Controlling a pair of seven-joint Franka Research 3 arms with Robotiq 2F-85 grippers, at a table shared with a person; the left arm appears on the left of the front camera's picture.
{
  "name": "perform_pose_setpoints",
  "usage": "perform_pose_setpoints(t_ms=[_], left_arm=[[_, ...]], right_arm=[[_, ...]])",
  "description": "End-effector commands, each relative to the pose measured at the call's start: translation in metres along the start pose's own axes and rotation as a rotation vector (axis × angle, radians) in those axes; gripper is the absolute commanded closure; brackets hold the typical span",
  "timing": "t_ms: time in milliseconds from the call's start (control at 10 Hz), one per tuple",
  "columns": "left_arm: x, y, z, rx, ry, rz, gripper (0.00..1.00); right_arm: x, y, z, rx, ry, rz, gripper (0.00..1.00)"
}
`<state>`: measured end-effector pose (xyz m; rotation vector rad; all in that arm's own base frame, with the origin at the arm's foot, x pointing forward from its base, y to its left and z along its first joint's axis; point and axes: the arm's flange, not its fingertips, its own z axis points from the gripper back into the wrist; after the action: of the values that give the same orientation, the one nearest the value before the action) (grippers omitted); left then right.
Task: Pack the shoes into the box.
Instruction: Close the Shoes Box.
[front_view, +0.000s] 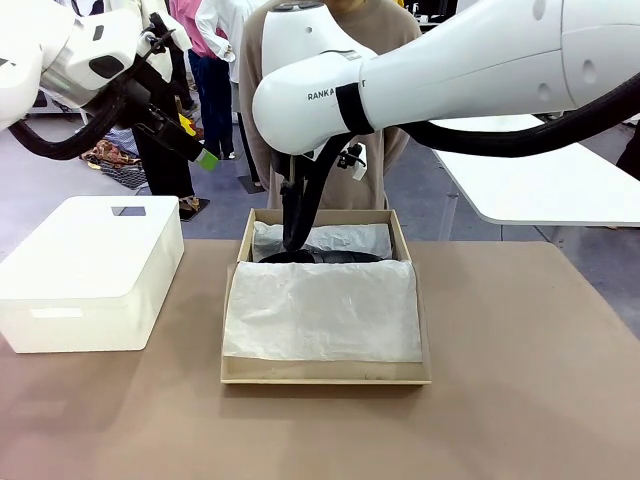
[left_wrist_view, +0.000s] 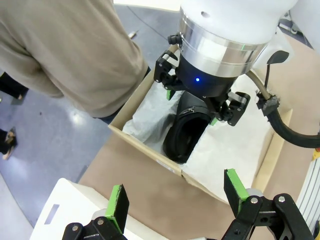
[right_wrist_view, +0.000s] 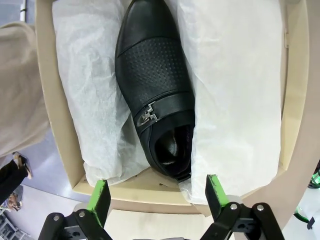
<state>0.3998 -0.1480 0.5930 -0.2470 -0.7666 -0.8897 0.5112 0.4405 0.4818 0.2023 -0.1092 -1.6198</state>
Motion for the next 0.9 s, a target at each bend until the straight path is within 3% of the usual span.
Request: perform_pose_setpoints(t_ms=[0,500,800], left_arm=[[-0.002,0.002,0.000,-0.017,-0.015,-0.008,0.00],[-0.002,0.002,0.000,-0.017,-0.015,-0.008,0.00],[-0.002,0.002,0.000,-0.017,-0.015,-0.008,0.00]], right_arm=[[-0.001,0.001,-0.004,-0.002,-0.001,0.001,0.00],[0.008,0.000,0.008,0.000,0.005,0.023,0.00],[0.050,-0.005,0.049,-0.026,0.012,0.212,0.00]])
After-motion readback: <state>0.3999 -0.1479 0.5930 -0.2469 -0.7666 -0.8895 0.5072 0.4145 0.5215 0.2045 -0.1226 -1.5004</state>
